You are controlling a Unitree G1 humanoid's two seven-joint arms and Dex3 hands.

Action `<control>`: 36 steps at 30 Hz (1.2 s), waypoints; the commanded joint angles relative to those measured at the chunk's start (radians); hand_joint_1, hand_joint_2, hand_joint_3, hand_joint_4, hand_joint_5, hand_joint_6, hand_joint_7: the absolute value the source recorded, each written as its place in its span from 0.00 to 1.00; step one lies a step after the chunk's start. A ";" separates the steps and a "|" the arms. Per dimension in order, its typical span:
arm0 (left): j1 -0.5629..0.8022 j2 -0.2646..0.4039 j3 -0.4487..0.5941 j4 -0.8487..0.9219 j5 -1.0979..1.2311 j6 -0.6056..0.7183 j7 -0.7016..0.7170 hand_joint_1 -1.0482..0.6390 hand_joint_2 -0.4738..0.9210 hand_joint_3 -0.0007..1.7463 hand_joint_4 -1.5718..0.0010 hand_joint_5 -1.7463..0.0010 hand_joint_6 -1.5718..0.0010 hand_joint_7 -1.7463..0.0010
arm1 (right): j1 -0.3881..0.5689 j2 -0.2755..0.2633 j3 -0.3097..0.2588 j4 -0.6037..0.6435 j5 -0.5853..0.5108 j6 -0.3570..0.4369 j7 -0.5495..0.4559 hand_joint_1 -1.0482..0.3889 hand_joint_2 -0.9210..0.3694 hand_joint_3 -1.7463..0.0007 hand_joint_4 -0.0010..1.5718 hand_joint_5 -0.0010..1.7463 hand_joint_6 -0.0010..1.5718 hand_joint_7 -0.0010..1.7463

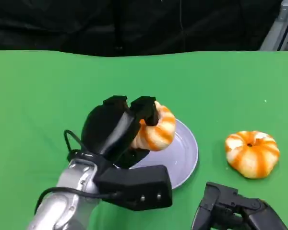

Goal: Grasp the bread from the table and place it into the plate.

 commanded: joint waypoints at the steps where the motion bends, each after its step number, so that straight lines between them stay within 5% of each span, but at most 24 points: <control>1: -0.030 -0.008 -0.007 0.028 -0.009 0.025 -0.051 0.51 0.55 0.72 0.39 0.00 0.52 0.00 | 0.005 -0.006 0.005 -0.010 -0.006 0.004 -0.006 0.68 0.47 0.21 0.44 0.98 0.44 0.86; 4: -0.029 -0.011 -0.008 0.034 -0.020 0.038 -0.081 0.52 0.56 0.70 0.42 0.00 0.49 0.13 | 0.008 -0.005 0.014 -0.014 -0.012 0.005 -0.011 0.68 0.48 0.21 0.44 0.98 0.44 0.86; 11: -0.015 -0.025 -0.010 0.026 -0.053 0.076 -0.140 0.53 0.55 0.72 0.39 0.00 0.52 0.02 | 0.010 -0.009 0.012 -0.017 -0.012 0.003 -0.010 0.67 0.47 0.21 0.44 0.97 0.44 0.86; 12: -0.010 -0.029 -0.010 0.011 -0.060 0.103 -0.179 0.50 0.69 0.52 0.50 0.01 0.52 0.32 | 0.010 -0.010 0.011 -0.019 -0.012 0.006 -0.010 0.67 0.47 0.21 0.45 0.97 0.44 0.86; 13: -0.007 -0.031 -0.010 -0.001 -0.065 0.124 -0.208 0.49 0.78 0.40 0.54 0.02 0.48 0.48 | 0.010 -0.010 0.011 -0.020 -0.012 0.008 -0.010 0.67 0.47 0.21 0.45 0.97 0.44 0.86; 14: -0.005 -0.032 -0.010 -0.009 -0.067 0.138 -0.226 0.48 0.84 0.30 0.57 0.02 0.46 0.59 | 0.011 -0.010 0.011 -0.021 -0.012 0.009 -0.010 0.67 0.47 0.21 0.45 0.97 0.44 0.86; 16: -0.019 -0.009 -0.038 -0.025 -0.033 0.190 -0.313 0.48 0.88 0.25 0.58 0.02 0.44 0.64 | 0.010 -0.009 0.011 -0.022 -0.009 0.012 -0.010 0.67 0.47 0.22 0.45 0.97 0.44 0.86; 18: -0.035 0.023 -0.074 -0.046 0.020 0.255 -0.426 0.33 0.97 0.17 0.90 0.52 0.73 0.86 | 0.009 -0.007 0.012 -0.023 -0.007 0.015 -0.010 0.67 0.47 0.21 0.45 0.97 0.44 0.86; 19: -0.039 0.030 -0.082 -0.055 0.033 0.274 -0.456 0.30 0.99 0.16 0.94 0.59 0.76 0.89 | 0.009 -0.007 0.013 -0.023 -0.007 0.016 -0.010 0.68 0.48 0.21 0.45 0.97 0.44 0.86; 26: -0.037 0.031 -0.088 -0.078 0.047 0.305 -0.487 0.28 1.00 0.14 0.98 0.67 0.79 0.93 | 0.008 -0.007 0.013 -0.025 -0.007 0.019 -0.010 0.68 0.48 0.21 0.45 0.97 0.44 0.86; 30: -0.035 0.062 -0.106 -0.089 0.065 0.317 -0.553 0.16 1.00 0.23 1.00 0.85 0.87 0.98 | 0.007 -0.008 0.013 -0.023 -0.007 0.013 -0.009 0.69 0.48 0.20 0.45 0.97 0.45 0.86; 36: -0.034 0.070 -0.109 -0.096 0.076 0.329 -0.559 0.14 1.00 0.24 1.00 0.93 0.89 0.99 | 0.006 -0.008 0.013 -0.025 -0.009 0.020 -0.009 0.69 0.48 0.20 0.45 0.97 0.45 0.86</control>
